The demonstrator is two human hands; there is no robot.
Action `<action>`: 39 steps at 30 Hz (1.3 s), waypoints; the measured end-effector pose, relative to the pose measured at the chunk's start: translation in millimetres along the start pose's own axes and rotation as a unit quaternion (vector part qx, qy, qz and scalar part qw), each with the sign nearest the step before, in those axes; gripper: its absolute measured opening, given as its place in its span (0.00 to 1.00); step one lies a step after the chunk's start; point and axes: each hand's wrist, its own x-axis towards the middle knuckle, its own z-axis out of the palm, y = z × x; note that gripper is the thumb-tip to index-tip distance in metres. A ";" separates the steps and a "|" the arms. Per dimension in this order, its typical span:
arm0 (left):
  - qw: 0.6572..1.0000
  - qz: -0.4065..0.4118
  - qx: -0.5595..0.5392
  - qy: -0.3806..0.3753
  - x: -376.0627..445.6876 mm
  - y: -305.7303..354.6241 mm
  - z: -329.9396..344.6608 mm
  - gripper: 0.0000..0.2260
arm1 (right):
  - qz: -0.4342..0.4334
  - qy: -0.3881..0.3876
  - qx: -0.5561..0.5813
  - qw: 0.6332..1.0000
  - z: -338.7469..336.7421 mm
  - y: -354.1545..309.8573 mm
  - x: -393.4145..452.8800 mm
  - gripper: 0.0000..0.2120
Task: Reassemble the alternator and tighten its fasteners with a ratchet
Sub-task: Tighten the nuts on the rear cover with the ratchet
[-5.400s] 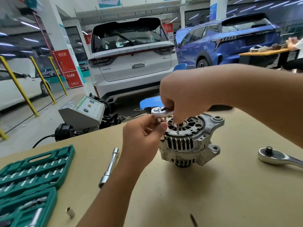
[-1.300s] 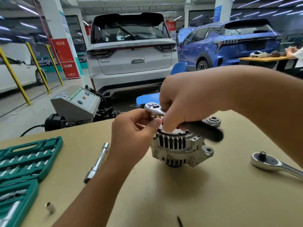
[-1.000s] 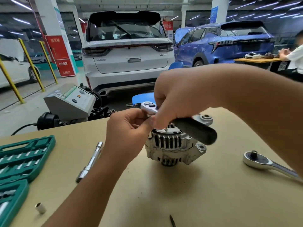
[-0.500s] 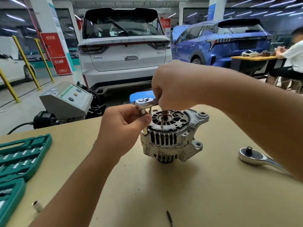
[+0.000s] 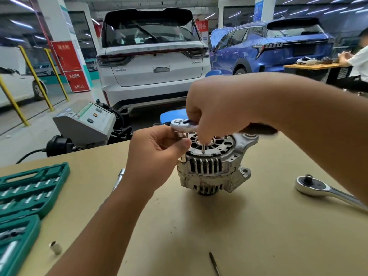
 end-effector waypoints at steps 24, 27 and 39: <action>0.999 -0.021 -0.015 -0.021 -0.8 -2.2 2.9 0.08 | -0.004 0.060 -0.076 0.995 4.6 9.3 -0.4 0.07; 1.000 -0.012 0.005 -0.024 -1.5 -4.2 3.4 0.07 | -0.017 0.052 -0.084 0.995 6.6 7.3 3.9 0.06; 0.999 -0.010 -0.008 -0.034 -1.9 -2.4 2.2 0.08 | -0.011 0.047 -0.079 0.996 4.4 8.1 7.7 0.06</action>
